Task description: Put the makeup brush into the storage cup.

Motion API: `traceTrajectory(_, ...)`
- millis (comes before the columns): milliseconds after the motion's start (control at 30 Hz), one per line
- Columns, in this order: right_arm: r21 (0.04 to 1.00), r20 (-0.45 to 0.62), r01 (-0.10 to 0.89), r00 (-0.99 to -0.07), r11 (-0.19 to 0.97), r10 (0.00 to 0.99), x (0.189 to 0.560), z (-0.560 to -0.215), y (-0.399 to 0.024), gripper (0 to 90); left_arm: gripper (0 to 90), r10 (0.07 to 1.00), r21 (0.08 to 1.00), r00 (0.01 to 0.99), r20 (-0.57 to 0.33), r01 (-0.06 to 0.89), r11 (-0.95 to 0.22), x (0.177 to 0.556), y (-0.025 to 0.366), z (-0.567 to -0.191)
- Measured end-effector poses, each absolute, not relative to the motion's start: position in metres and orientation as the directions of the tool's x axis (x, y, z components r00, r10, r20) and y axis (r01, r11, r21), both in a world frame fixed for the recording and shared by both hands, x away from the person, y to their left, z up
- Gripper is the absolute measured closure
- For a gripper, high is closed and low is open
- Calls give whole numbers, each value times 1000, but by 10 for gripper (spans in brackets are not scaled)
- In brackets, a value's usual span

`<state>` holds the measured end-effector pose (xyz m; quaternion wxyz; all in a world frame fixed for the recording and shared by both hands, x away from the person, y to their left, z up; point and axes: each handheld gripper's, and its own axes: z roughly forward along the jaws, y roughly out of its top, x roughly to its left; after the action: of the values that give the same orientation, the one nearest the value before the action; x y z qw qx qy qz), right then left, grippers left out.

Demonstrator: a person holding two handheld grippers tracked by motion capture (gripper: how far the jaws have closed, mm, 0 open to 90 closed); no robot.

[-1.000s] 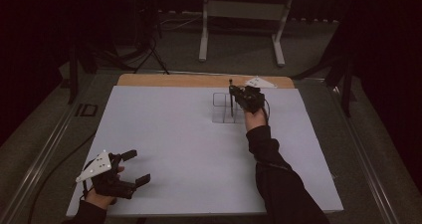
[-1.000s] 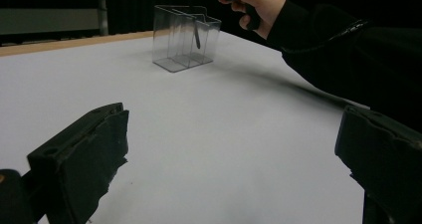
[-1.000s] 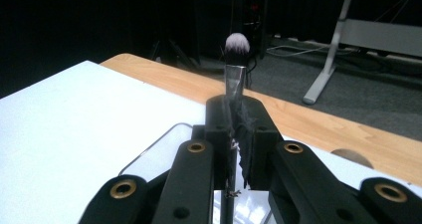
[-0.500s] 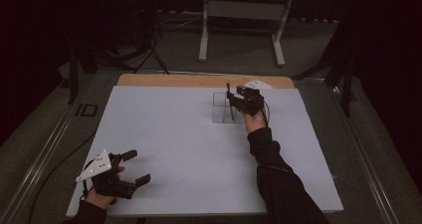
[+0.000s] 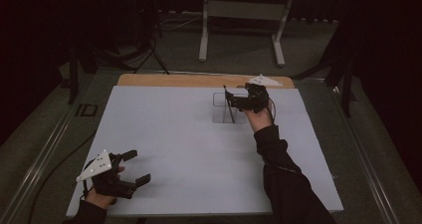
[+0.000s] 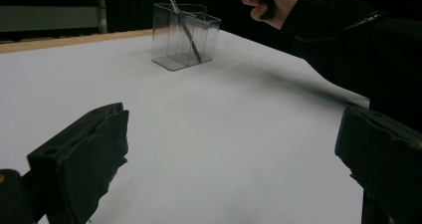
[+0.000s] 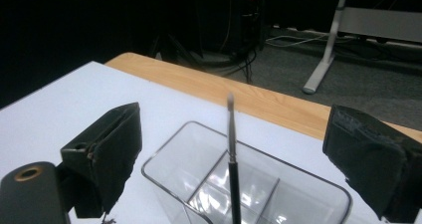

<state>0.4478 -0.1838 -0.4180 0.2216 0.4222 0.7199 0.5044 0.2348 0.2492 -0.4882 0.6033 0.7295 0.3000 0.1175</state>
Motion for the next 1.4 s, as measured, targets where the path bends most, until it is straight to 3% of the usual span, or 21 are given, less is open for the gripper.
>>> traceTrajectory(533, 900, 52, 367, -625, 235, 779, 435, -407, -191, 97, 16, 578, 950, 793, -193, 299, -94, 235, 249, -488)
traceTrajectory(733, 907, 98, 370, -650, 201, 754, 429, -404, -194, 100, 16, 579, 949, 792, -194, 300, -92, 235, 249, -488)
traceTrajectory(967, 918, 113, 333, -741, 216, 661, 425, -406, -200, 183, 16, 579, 947, 791, -201, 307, -91, 236, 248, -489)
traceTrajectory(1400, 932, 95, 289, -780, 221, 619, 408, -399, -214, 121, 16, 576, 947, 793, -201, 308, -95, 236, 248, -489)
